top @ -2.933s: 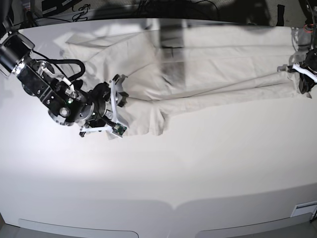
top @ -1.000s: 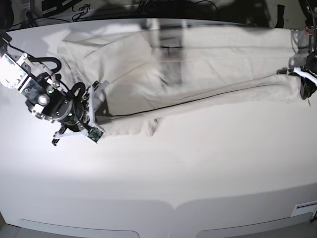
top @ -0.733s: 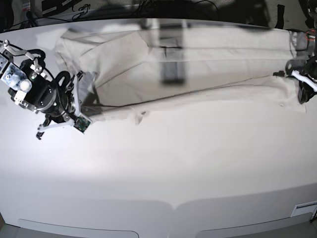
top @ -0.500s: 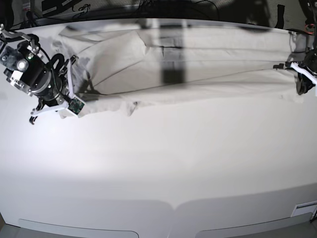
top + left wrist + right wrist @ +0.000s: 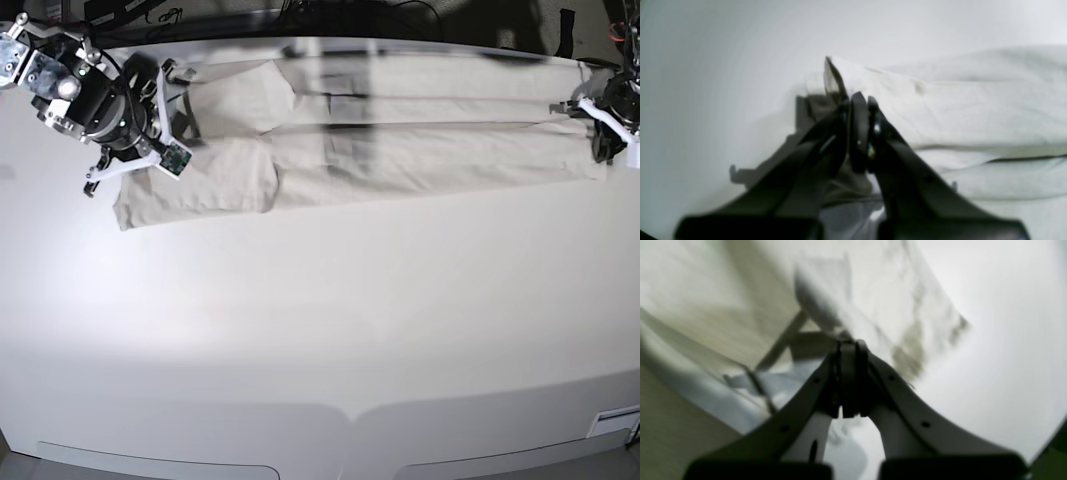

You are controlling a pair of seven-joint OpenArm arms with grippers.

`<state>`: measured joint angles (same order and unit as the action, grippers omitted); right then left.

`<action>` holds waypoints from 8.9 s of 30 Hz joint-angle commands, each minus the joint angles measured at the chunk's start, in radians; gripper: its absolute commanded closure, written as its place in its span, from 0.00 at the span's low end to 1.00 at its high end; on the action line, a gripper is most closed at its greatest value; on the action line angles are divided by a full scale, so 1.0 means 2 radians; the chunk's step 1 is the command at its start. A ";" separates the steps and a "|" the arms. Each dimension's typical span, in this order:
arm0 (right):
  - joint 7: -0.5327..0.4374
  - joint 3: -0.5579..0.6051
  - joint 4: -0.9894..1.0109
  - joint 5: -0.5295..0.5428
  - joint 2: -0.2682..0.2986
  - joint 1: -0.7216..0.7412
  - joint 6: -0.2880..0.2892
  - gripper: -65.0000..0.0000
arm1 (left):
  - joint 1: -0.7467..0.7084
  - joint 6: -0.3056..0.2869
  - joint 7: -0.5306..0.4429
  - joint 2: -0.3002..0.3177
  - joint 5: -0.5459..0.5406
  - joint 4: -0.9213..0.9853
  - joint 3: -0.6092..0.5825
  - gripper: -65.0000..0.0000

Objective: Fold the T-shirt properly

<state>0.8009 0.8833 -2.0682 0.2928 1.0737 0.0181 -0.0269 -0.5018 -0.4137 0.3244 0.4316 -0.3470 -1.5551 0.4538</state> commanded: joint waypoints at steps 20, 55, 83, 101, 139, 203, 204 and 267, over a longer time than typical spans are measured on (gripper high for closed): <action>-0.011 -0.006 0.052 0.030 -0.018 0.006 -0.006 0.49 | -0.001 0.037 -0.037 0.000 0.033 -0.008 0.006 0.60; -0.077 -0.311 0.344 0.312 -0.162 0.068 0.224 0.49 | 0.047 -0.056 0.155 0.067 -0.201 0.130 0.006 0.50; -0.107 -0.311 0.344 0.297 -0.232 0.069 0.224 0.49 | 0.138 -0.036 0.146 0.067 -0.121 0.200 0.006 1.00; -0.105 -0.310 0.344 0.258 -0.405 0.067 0.246 0.49 | 0.153 0.001 0.105 0.167 -0.075 0.231 0.006 1.00; -0.109 -0.268 0.344 0.211 -0.398 0.077 0.241 0.49 | 0.149 -0.001 0.327 -0.152 -0.254 -0.078 0.005 1.00; -0.101 -0.268 0.344 0.222 -0.395 0.077 0.242 0.49 | 0.130 -0.142 0.536 -0.080 -0.565 0.015 0.006 0.53; -0.101 -0.268 0.344 0.222 -0.395 0.077 0.242 0.49 | 0.129 -0.142 0.515 -0.076 -0.558 0.014 0.006 0.53; -0.101 -0.267 0.344 0.222 -0.379 0.077 0.242 0.49 | -0.009 -0.142 0.240 -0.105 -0.383 -0.034 0.006 0.64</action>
<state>0.6201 0.3534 -1.3666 0.7277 0.3122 0.1497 0.4465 -0.5179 -0.6876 0.8242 0.2108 -1.0828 -1.6012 0.4595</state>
